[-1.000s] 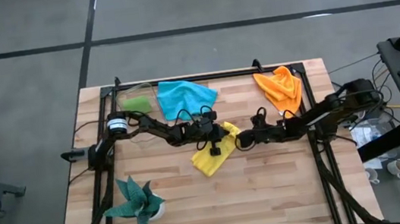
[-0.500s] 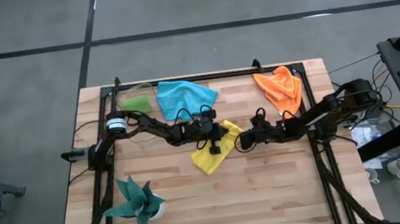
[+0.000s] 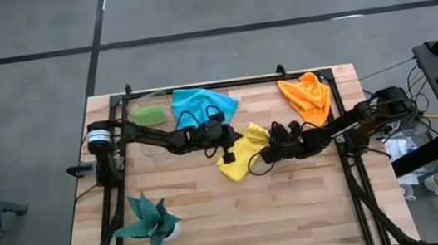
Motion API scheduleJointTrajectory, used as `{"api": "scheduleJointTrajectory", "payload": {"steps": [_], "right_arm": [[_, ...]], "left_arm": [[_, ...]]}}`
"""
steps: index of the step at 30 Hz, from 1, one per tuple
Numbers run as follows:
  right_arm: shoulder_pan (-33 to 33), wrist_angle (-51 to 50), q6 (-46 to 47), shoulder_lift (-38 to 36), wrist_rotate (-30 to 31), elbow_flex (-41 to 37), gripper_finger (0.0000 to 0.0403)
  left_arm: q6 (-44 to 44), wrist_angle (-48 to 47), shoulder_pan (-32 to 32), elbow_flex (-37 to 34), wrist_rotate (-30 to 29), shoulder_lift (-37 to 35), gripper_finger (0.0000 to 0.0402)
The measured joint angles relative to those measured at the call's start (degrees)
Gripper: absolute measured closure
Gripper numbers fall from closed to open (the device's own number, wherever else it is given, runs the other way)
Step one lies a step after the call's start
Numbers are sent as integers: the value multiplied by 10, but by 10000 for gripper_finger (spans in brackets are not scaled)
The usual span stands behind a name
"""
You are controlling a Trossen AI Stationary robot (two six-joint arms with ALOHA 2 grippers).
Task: Roll microfiber towels into tight, uniform cylinder then place into a basket
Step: Roll the yellow microfiber towel
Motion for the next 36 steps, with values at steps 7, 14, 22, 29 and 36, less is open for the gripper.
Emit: {"api": "scheduleJointTrajectory", "payload": {"steps": [7,14,22,29,36], "right_arm": [[5,-17,3,2,51,13,391],[5,-7,4,30,65,25,391],[4,-7,-3,74,81,51,391],[4,-11,-34,116,126,87,392],[4,-41,-42,120,160,103,392]], "left_arm": [[-148,96,-22,-83,3,7,402],[-177,166,-58,-83,3,68,402],[-214,183,-71,-40,3,146,402],[-233,186,-79,-32,0,159,402],[-257,189,-92,-31,2,155,402]]}}
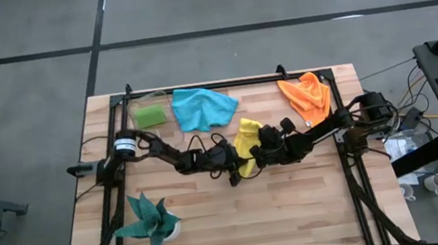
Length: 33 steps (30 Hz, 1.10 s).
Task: Roll microfiber towels into tight, uniform cylinder then place into a basket
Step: Roll the yellow microfiber towel
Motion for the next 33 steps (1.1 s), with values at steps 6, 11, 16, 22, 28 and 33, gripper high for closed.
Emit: {"api": "scheduleJointTrajectory", "payload": {"steps": [6,11,16,22,28,33], "right_arm": [[1,11,15,10,5,0,392],[12,15,13,9,12,0,392],[20,17,5,7,20,0,392],[22,18,1,8,18,-1,392],[29,19,-28,9,17,-2,392],[38,22,-38,9,23,-4,392]], "left_arm": [[-5,9,-4,1,1,1,402],[-5,14,-4,1,1,1,402],[18,11,-4,-2,1,-20,402],[81,-72,-5,-6,-20,-87,402],[189,-58,6,-48,-171,-171,402],[220,-52,68,-57,-25,-183,402]]}}
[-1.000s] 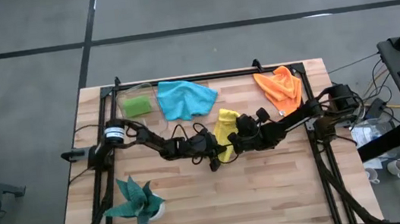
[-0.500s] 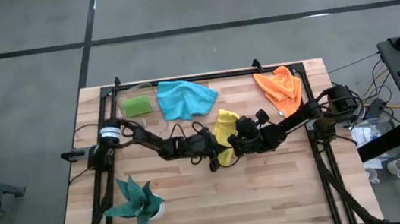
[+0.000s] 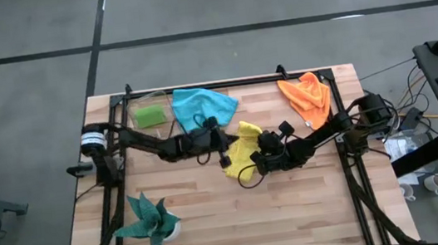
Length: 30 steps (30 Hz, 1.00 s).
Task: Roll microfiber towels into tight, uniform cylinder then place into a basket
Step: Roll the yellow microfiber towel
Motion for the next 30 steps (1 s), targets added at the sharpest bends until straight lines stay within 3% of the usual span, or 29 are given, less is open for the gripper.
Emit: {"api": "scheduleJointTrajectory", "payload": {"steps": [2,10,21,30], "right_arm": [[1,3,0,0,1,0,392],[2,9,0,0,2,-1,392],[2,13,-5,0,-8,-3,392],[2,22,-32,0,-31,-3,392]], "left_arm": [[0,6,23,1,62,9,402],[29,9,69,46,157,83,402],[46,-15,78,124,169,161,402],[45,-18,98,145,158,206,402]]}}
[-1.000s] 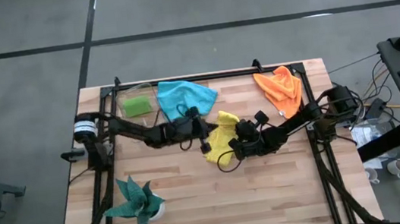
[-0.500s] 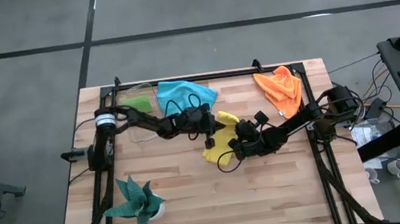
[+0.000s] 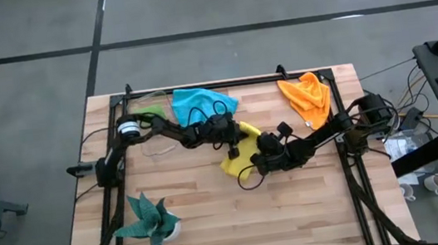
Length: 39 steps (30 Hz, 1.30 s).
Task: Roll microfiber towels into tight, uniform cylinder then place into a basket
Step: Roll the yellow microfiber towel
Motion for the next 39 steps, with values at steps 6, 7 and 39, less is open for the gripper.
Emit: {"api": "scheduleJointTrajectory", "payload": {"steps": [6,7,39], "right_arm": [[4,23,-67,0,-48,0,392],[5,28,-78,0,-57,0,392],[5,81,-161,0,-109,-10,391]], "left_arm": [[0,14,6,1,-13,2,402],[0,15,6,1,-15,2,402],[34,-161,4,-25,-124,-130,402]]}}
